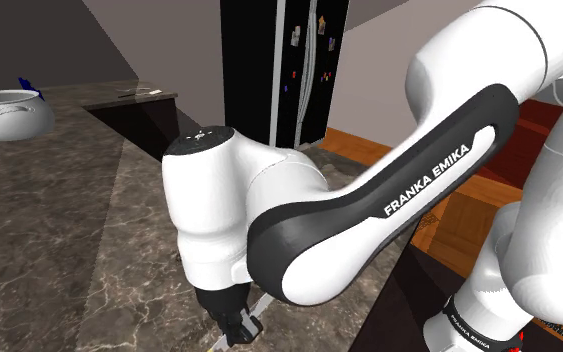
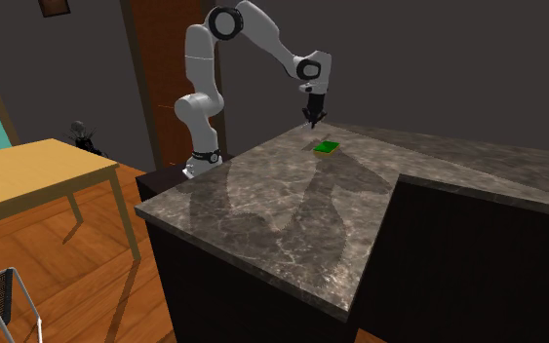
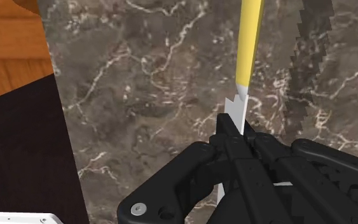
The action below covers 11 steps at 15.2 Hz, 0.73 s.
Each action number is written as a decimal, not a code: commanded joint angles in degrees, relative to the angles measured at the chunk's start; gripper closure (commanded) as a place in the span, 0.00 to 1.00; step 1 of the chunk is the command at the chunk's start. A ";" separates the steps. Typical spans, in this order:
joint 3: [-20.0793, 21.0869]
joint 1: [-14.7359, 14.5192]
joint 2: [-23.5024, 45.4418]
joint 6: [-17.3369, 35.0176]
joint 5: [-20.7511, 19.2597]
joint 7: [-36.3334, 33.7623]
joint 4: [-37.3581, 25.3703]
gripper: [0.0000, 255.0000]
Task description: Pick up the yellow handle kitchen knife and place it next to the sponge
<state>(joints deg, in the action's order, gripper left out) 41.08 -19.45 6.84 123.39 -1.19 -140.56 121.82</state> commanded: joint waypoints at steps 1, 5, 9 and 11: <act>-0.14 -0.20 1.05 1.47 -0.85 -0.54 0.64 1.00; -0.35 -0.44 2.17 2.93 -1.76 -1.12 1.25 1.00; -0.35 -0.44 2.17 2.93 -1.76 -1.12 1.25 1.00; -0.35 -0.44 2.17 2.93 -1.76 -1.12 1.25 0.00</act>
<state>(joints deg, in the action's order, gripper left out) 40.73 -19.89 9.01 126.32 -2.95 -141.67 123.07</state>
